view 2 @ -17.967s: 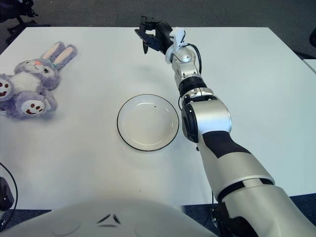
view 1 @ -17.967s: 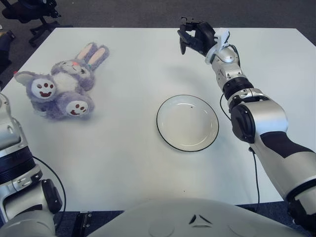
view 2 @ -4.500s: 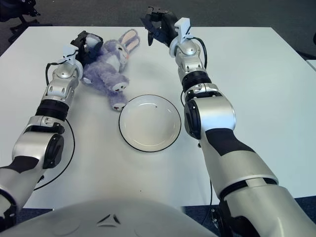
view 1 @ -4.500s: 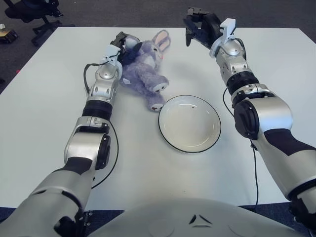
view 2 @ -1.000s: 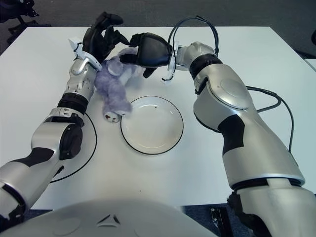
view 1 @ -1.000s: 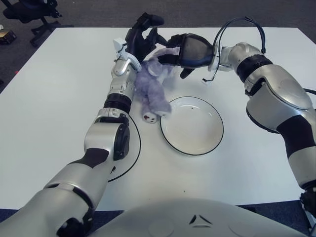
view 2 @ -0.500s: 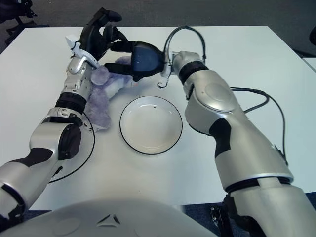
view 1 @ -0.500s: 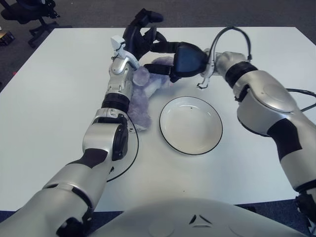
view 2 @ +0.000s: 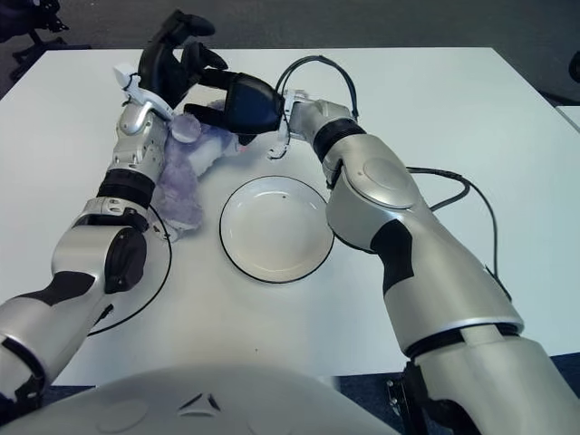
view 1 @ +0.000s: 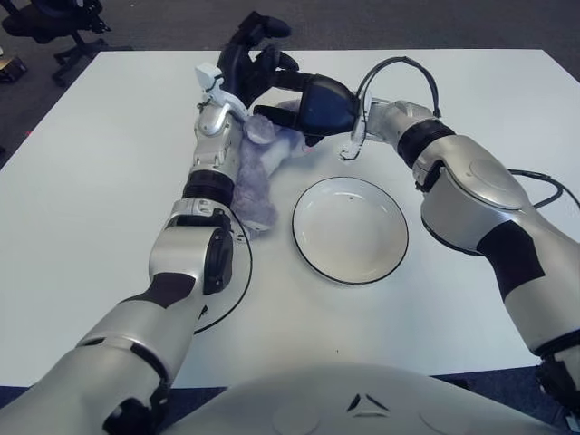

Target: Put the doll into the plate.

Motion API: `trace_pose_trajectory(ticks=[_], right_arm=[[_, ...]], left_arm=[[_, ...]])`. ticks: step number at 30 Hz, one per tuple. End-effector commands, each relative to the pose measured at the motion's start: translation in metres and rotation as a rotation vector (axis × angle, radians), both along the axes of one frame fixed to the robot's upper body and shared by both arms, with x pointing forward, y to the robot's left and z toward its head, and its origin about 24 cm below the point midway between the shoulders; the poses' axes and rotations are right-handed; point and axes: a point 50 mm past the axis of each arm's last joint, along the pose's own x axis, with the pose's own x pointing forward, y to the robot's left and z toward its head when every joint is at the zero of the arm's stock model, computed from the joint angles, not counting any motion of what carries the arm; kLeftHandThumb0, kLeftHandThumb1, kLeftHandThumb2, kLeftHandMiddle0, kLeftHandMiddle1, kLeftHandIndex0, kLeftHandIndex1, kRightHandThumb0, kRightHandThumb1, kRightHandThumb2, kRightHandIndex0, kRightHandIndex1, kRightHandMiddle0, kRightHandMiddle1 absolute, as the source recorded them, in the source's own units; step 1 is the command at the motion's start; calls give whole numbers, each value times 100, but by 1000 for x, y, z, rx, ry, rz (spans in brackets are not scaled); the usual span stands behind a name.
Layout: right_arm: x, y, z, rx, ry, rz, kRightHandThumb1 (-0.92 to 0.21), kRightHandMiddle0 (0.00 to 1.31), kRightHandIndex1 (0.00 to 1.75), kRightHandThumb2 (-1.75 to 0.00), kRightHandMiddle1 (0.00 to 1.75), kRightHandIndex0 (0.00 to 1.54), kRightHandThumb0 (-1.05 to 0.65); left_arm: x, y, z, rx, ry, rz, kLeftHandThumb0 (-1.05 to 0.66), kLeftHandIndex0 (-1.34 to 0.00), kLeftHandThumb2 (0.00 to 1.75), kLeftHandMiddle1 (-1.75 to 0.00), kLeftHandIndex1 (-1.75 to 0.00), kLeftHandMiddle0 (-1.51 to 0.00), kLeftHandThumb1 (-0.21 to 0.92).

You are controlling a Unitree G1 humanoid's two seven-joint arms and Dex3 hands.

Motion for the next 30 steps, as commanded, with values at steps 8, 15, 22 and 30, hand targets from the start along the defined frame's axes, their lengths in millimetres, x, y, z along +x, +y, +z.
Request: trace_pose_trajectory(ticks=[8,15,22,30], right_arm=[[23,-17,6,-38,214,-402,-92,36,1,-33,0,38,-83],[24,-16,1,171,635,-513,-92,38,1,-34,1,39,-85],[24,-15,1,179,680,-524,-92,41,1,-32,2,42,-86],[22,-8,-3,173,728,-532,-92,39,0,-29,1,41,-91]], left_arm=[[-15,4,-6,11,-62,11,-1,-48,57,-140,-128,-66,70],[-23,8,0,29,-140,27,-1,-47,63,-142,-131,-66,67],[-24,8,1,36,-144,30,-1,-46,64,-142,-132,-66,66],[-28,9,2,53,-169,44,-1,-43,66,-144,-136,-64,66]])
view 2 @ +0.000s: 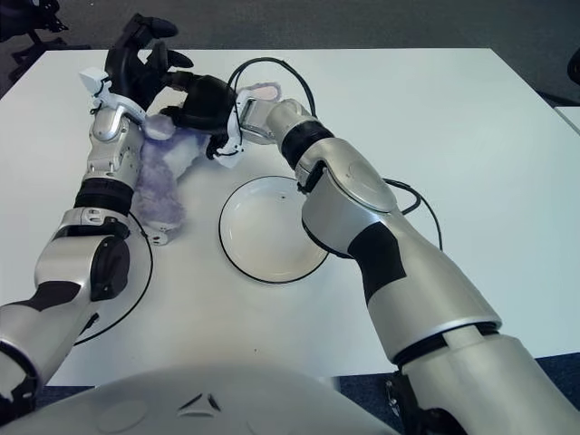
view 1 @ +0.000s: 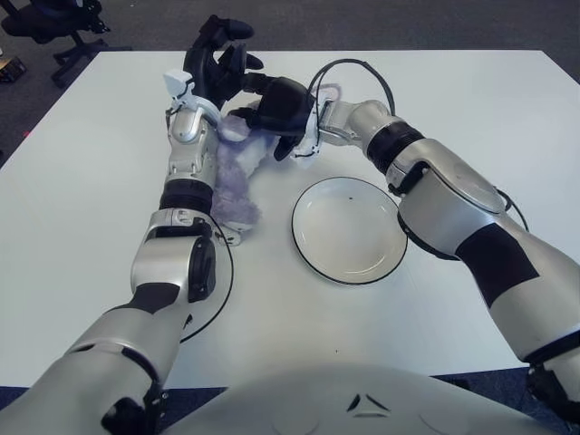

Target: Put the doll into the plate.

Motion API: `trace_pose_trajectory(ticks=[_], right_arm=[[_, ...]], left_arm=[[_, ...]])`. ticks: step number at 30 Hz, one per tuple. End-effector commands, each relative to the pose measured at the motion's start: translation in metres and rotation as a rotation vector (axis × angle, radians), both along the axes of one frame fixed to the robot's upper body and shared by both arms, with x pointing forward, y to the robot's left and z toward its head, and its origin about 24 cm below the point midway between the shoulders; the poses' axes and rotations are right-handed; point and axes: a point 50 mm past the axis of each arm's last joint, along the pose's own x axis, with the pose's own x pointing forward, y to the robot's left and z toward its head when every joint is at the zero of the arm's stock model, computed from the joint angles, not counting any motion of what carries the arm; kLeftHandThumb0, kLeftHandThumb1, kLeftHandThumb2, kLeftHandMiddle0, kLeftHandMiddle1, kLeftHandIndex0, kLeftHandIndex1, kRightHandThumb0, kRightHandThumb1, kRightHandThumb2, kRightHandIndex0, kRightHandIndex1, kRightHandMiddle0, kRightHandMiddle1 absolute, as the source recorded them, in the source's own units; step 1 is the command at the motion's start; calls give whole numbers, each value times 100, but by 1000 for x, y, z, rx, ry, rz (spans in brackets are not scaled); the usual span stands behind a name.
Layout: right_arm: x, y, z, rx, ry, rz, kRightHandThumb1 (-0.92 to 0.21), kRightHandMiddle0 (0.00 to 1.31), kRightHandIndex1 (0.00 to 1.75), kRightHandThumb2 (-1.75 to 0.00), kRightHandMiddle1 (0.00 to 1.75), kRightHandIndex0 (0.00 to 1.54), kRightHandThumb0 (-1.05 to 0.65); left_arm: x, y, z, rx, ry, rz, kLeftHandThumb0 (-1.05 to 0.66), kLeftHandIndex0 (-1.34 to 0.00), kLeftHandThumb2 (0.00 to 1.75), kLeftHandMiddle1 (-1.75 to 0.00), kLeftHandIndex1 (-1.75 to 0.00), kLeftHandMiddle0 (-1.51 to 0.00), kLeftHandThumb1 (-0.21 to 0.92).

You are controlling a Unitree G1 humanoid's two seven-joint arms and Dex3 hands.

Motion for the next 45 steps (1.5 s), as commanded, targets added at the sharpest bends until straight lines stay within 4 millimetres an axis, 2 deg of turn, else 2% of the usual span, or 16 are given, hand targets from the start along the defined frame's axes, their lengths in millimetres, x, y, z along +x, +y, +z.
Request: trace_pose_trajectory(ticks=[1,8,10,15,23,28,45], right_arm=[[6,-18,-13,18,105,-99,-92,39,0,-29,1,41,-91],[6,-18,-13,24,121,-103,-92,37,0,-27,0,41,-92],[6,-16,-9,73,188,-110,-92,35,0,-25,0,41,-93],[6,-15,-6,93,255,-112,-92,24,0,-15,0,33,-94],[6,-15,-5,84,282,-116,-92,21,0,-13,0,28,-95],[8,-16,-2,71,372,-149,-92,10,0,-7,0,14,-95],[8,-17,-5,36,412,-171,-92,7,0,-3,0,11,-95]], left_arm=[[-6,-2,1,17,-36,-10,-1,-43,66,-144,-136,-64,66],[-7,-1,1,17,-38,-10,-1,-43,66,-145,-136,-63,66],[-7,0,2,17,-42,-8,-1,-42,66,-145,-137,-63,66],[-8,1,2,15,-41,-4,-1,-42,67,-147,-137,-62,67],[-8,1,3,11,-35,-2,-1,-42,67,-148,-137,-61,67],[-7,2,4,-34,-5,0,-1,-42,77,-154,-139,-60,61],[-9,1,8,-82,7,16,-2,-44,84,-157,-139,-61,57]])
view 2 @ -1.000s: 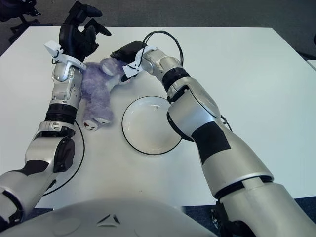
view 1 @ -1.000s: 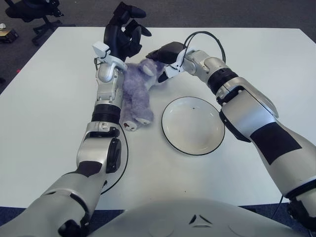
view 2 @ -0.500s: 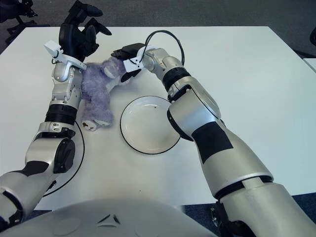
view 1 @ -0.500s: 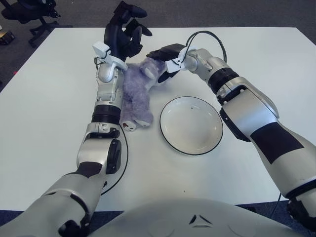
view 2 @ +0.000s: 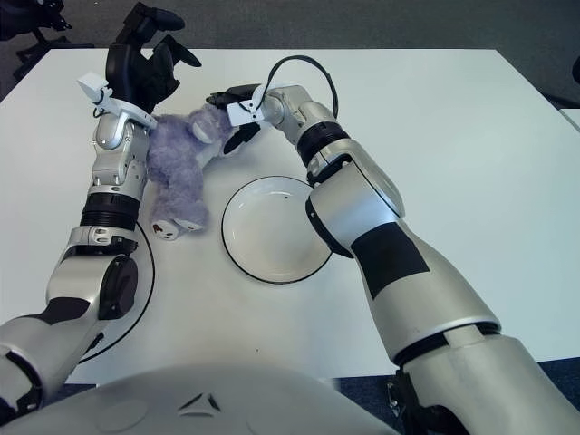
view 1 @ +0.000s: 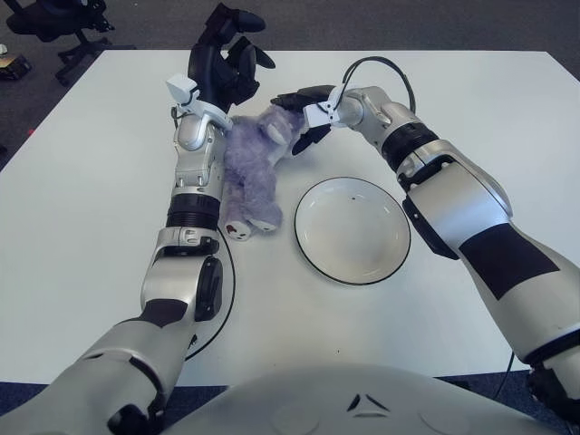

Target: Put the doll into the plate.

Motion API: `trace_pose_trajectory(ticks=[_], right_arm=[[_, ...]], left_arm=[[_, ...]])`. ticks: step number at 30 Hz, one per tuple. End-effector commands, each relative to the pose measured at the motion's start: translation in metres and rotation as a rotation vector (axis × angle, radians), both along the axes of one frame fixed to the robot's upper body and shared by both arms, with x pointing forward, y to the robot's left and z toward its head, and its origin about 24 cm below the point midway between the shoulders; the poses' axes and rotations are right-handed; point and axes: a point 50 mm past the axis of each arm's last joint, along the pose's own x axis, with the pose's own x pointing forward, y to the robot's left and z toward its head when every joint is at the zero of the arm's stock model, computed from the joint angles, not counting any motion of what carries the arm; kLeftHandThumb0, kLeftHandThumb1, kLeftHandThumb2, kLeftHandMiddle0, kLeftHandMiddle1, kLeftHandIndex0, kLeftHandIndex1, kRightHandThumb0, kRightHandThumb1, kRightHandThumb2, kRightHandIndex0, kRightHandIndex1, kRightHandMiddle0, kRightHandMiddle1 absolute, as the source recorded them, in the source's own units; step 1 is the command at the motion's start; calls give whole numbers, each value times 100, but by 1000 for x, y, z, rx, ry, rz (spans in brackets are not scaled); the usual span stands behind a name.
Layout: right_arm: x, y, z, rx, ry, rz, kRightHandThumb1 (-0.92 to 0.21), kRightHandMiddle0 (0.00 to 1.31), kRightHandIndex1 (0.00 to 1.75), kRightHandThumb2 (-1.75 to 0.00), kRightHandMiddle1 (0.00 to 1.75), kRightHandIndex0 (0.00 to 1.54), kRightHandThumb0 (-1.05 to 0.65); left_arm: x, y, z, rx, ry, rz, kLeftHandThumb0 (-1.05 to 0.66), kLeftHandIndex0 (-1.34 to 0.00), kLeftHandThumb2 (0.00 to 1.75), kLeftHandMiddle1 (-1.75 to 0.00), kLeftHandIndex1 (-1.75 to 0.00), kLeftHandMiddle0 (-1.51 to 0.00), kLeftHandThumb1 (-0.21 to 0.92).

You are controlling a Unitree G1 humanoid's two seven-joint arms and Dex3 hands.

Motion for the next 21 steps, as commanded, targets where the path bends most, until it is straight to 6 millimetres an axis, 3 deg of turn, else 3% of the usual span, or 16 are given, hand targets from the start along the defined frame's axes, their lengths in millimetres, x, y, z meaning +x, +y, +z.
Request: trace_pose_trajectory(ticks=[1,8,11,12,14,15,16,17,19,21], right_arm=[[0,1,2,-12,7,0,-92,7,0,-3,0,11,-95],[0,0,1,-28,-2,-5,-92,9,1,-3,1,13,-95],[1,0,-1,-22,-44,-13,-92,28,1,-2,7,22,-85],[1,0,-2,-14,-68,-16,-92,41,19,-5,50,38,-68],[1,0,-5,0,-115,-22,-92,51,42,-9,89,49,-53],[0,-1,-9,13,-166,-24,-91,56,72,-10,98,55,-34],[0,-1,-12,24,-204,-23,-83,55,88,-26,107,55,-27],[-1,-2,-17,41,-260,-22,-69,54,116,-55,123,54,-17],[-3,-4,-23,66,-326,-23,-53,54,145,-87,140,53,-9],[-4,-5,-26,79,-357,-25,-41,52,162,-110,153,54,-3]], left_arm=[[-1,1,1,-26,-3,13,-2,-44,84,-157,-139,-61,57],[-2,1,3,-44,-18,22,-2,-45,86,-155,-139,-63,55],[-2,1,3,-46,-20,23,-2,-45,86,-155,-138,-63,55],[-2,1,3,-46,-21,23,-2,-45,86,-155,-138,-63,55],[-2,1,4,-47,-23,24,-2,-46,86,-154,-138,-64,54],[-2,1,4,-47,-25,25,-2,-47,86,-154,-138,-65,54],[-2,1,4,-48,-26,26,-2,-47,87,-154,-137,-65,54],[-2,1,4,-48,-27,27,-2,-47,87,-154,-137,-65,54],[-2,1,4,-48,-29,28,-2,-47,87,-154,-137,-65,54],[-2,1,4,-48,-30,29,-2,-47,87,-154,-137,-65,53]])
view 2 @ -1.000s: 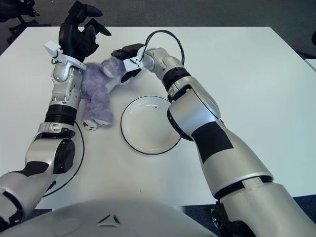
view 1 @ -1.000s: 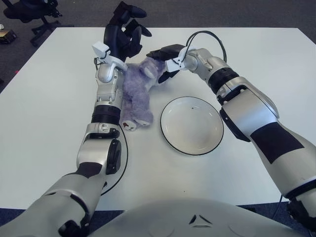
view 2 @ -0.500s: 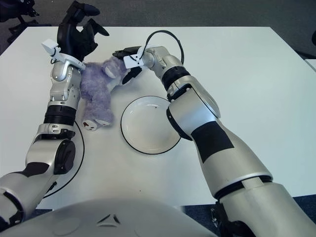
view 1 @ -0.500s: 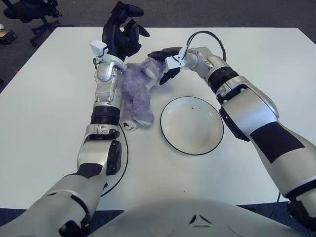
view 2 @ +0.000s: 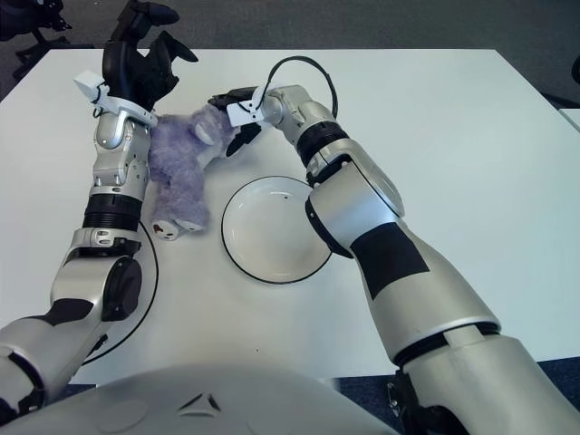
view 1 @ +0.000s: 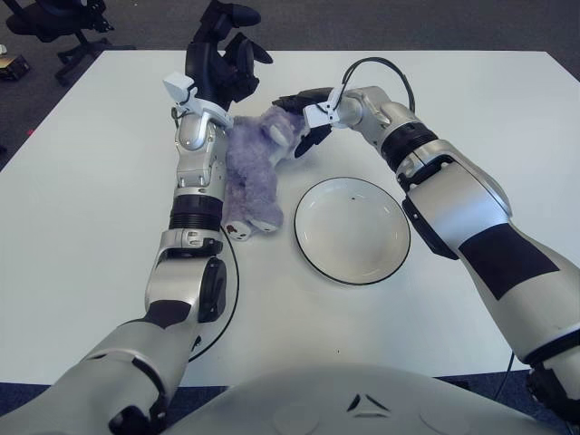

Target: Put the doll into the plate.

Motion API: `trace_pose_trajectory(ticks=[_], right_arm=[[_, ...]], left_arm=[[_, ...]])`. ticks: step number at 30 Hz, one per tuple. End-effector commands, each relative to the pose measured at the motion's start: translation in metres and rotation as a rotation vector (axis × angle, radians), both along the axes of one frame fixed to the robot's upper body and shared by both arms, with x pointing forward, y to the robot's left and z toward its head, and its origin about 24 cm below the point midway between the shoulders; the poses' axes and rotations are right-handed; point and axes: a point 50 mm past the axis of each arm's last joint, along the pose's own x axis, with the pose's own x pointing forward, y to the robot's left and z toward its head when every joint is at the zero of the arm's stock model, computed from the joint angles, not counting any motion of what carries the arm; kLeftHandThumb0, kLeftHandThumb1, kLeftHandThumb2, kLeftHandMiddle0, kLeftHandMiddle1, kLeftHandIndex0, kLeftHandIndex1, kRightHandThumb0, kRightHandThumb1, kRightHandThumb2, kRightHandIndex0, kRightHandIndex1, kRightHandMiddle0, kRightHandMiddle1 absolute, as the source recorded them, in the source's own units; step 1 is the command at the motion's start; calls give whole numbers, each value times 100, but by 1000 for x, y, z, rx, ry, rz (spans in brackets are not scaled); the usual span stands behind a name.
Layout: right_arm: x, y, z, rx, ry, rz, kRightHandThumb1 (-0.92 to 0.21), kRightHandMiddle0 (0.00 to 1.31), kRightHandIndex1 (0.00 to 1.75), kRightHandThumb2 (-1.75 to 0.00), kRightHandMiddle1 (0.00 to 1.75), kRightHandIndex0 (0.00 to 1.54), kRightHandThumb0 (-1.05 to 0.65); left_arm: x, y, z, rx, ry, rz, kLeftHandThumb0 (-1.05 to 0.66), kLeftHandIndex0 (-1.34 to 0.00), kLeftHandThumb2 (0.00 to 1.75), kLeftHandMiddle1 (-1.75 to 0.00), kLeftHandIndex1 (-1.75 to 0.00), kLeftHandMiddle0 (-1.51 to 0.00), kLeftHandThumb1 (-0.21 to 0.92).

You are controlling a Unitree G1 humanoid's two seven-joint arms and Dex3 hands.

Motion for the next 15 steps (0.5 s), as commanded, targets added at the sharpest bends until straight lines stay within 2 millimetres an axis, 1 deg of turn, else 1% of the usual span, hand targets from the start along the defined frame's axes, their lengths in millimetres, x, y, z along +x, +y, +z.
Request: trace_pose_trajectory(ticks=[1,3,6,11,15], right_arm=[[-5,-7,-23,16,-76,-2,-39,52,165,-113,154,54,-3],[-5,-9,-25,26,-97,0,-35,49,171,-123,162,56,-1],[-6,-11,-26,30,-127,7,-32,47,173,-128,167,57,0],[-7,-13,-27,10,-199,38,-32,44,174,-131,172,56,0],[-7,-15,-27,20,-215,40,-37,40,172,-125,174,53,0]], left_arm=[[-1,3,3,-16,-24,20,-2,-47,87,-154,-137,-65,53],[-2,3,3,-14,-28,23,-2,-48,87,-154,-136,-65,53],[-3,4,3,-13,-31,26,-2,-48,87,-154,-136,-65,53],[-5,8,4,-14,-41,26,-2,-48,87,-154,-136,-65,53],[-9,13,5,-10,-62,27,-2,-48,87,-154,-135,-65,53]])
